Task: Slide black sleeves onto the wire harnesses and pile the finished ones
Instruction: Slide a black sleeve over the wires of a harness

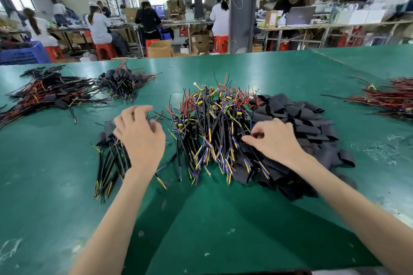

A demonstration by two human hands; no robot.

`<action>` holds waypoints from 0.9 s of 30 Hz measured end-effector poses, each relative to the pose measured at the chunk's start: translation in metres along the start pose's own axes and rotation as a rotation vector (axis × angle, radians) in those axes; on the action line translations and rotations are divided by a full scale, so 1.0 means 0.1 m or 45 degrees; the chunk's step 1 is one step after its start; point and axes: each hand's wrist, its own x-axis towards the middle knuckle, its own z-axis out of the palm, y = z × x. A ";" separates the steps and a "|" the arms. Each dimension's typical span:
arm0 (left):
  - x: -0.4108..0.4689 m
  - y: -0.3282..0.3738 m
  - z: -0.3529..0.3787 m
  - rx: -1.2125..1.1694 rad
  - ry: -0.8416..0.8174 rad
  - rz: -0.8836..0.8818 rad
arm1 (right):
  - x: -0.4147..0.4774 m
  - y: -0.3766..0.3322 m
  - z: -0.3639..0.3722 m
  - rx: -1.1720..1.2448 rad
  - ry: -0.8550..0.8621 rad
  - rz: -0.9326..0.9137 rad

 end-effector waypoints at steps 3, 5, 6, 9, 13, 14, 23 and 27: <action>-0.10 0.25 0.05 -0.143 -0.066 0.208 | 0.05 -0.11 0.03 0.080 -0.039 0.038; -0.19 0.40 0.07 -0.236 -0.122 0.354 | 0.07 -0.12 -0.03 0.235 -0.040 0.102; -0.23 0.46 0.08 -0.296 -0.156 0.396 | 0.07 -0.11 -0.06 0.365 -0.023 0.147; -0.29 0.64 0.08 -0.498 -0.211 0.382 | 0.05 -0.08 -0.18 0.948 0.069 0.282; -0.30 0.97 0.07 -0.882 -0.490 0.052 | -0.02 -0.07 -0.24 1.349 0.192 0.250; -0.28 1.05 0.08 -0.983 -0.611 -0.092 | -0.03 -0.08 -0.24 1.388 0.216 0.215; 0.04 1.42 0.32 -1.238 -1.156 -0.820 | -0.20 -0.25 -0.19 1.454 0.140 -0.264; 0.17 1.45 0.23 -1.716 -1.205 -1.130 | -0.22 -0.26 -0.24 1.390 -0.042 -0.330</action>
